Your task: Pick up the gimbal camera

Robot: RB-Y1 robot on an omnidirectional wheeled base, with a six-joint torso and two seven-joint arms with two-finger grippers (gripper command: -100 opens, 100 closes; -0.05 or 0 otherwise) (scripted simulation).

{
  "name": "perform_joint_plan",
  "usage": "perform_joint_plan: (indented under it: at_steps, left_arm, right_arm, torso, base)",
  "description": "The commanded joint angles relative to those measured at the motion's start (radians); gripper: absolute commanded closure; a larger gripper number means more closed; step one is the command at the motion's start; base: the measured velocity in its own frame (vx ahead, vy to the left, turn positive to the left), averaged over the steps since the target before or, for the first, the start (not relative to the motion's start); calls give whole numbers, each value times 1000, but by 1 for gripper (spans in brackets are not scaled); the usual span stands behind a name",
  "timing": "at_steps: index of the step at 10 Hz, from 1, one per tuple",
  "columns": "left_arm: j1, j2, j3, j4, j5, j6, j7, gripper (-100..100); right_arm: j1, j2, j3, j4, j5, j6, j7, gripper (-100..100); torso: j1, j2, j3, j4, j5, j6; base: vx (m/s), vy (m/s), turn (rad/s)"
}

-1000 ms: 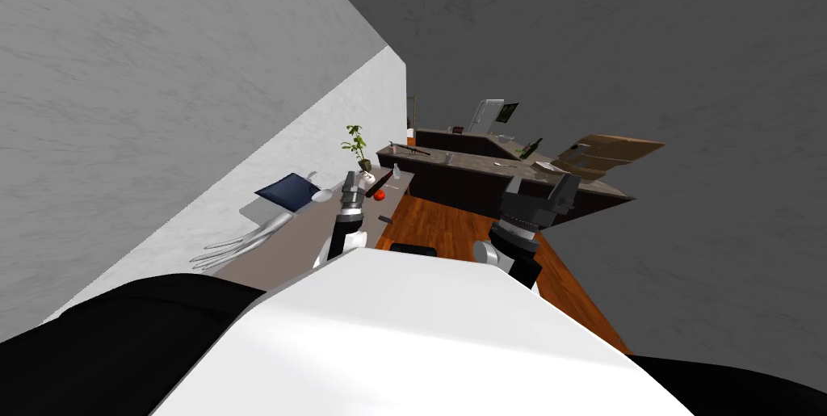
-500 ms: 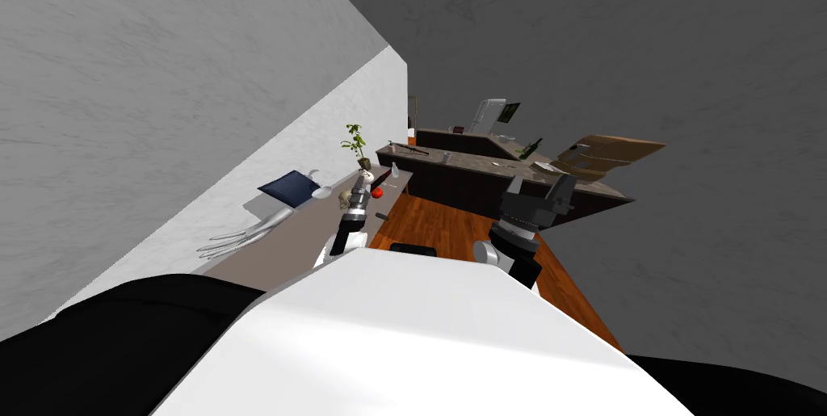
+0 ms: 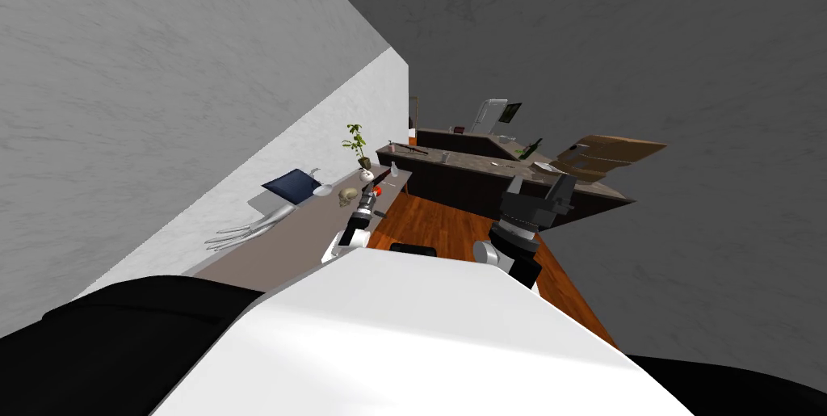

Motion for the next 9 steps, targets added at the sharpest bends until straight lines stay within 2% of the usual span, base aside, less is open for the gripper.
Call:
perform_joint_plan:
  at_steps: [1,4,5,6,7,9]
  left_arm:
    - [-8,14,0,29,10,19,2,-100]
    - [-46,35,-11,104,37,75,-3,-100]
    - [-46,35,-11,112,37,75,-3,-100]
    - [-67,44,-17,155,53,103,-6,-100]
    - [-67,44,-17,157,53,103,-6,-100]
    - [-111,56,-29,228,87,160,-13,-100]
  right_arm:
    - [0,0,0,0,0,0,0,0]
    - [0,0,0,0,0,0,0,0]
    - [0,0,0,0,0,0,0,0]
    - [0,0,0,0,0,0,0,0]
    - [0,0,0,0,0,0,0,0]
    - [0,0,0,0,0,0,0,0]
  torso:
    - [0,0,0,0,0,0]
    - [3,-1,-1,0,1,0]
    - [3,-1,-1,0,1,0]
    - [3,-1,-1,0,1,0]
    - [3,-1,-1,0,1,0]
    - [3,-1,-1,0,1,0]
  base:
    - [-9,-37,9]
    - [-11,-21,8]
    - [-10,-16,5]
    - [-9,-19,4]
    - [-5,-17,3]
    - [-6,-16,1]
